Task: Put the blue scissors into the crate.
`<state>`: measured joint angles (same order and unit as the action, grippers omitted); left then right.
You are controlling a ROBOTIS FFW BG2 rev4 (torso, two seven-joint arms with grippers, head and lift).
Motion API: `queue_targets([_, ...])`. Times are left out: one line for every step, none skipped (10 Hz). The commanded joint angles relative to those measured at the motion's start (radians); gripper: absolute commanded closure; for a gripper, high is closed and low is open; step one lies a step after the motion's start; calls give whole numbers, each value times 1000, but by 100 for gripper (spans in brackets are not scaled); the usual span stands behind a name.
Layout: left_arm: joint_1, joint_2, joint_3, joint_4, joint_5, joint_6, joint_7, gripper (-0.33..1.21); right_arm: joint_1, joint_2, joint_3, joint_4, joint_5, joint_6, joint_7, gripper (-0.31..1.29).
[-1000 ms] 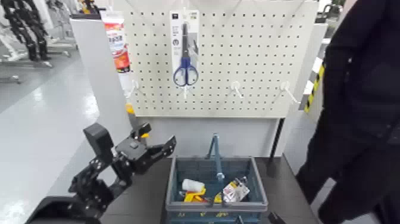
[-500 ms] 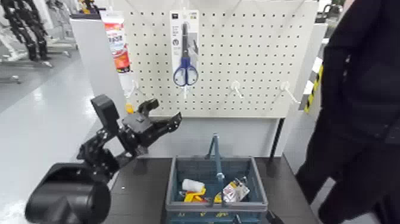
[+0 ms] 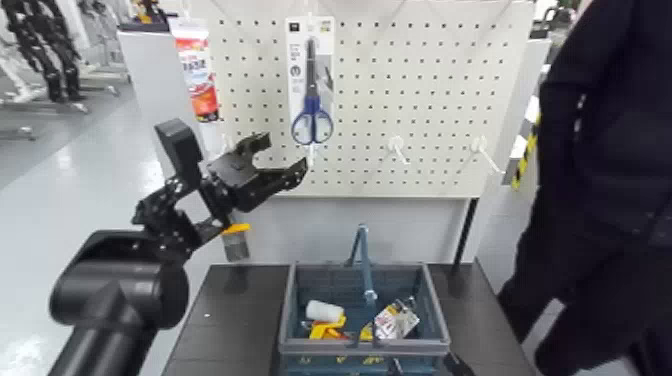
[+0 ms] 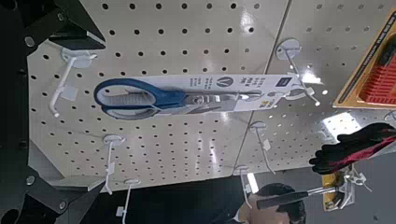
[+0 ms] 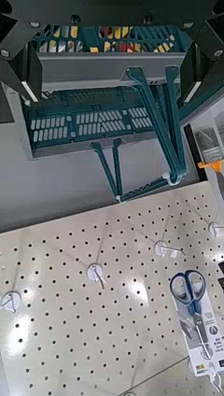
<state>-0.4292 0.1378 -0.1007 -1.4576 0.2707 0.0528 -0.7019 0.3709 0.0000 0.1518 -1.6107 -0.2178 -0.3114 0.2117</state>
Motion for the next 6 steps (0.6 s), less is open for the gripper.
queue_targets([-68, -7, -13, 43, -8, -21, -5, 27, -3, -2, 5, 2, -3, 0, 2, 18])
queue_targets([-95, -4, -22, 62, -8, -33, -5, 27, -3, -2, 5, 2, -5, 0, 3, 18])
queue_targets([-125, -4, -27, 79, -10, -37, -11, 27, -4, -2, 6, 2, -6, 0, 3, 18])
queue_targets([-151, -3, -34, 95, -11, -50, -13, 27, -6, -2, 6, 2, -8, -2, 5, 18])
queue_targets([-174, -4, -42, 114, -13, -57, -16, 27, -6, -2, 5, 2, -8, -2, 5, 18])
queue_targets([-197, -3, -51, 138, -13, -64, -24, 27, -6, -2, 5, 2, -9, -3, 6, 18])
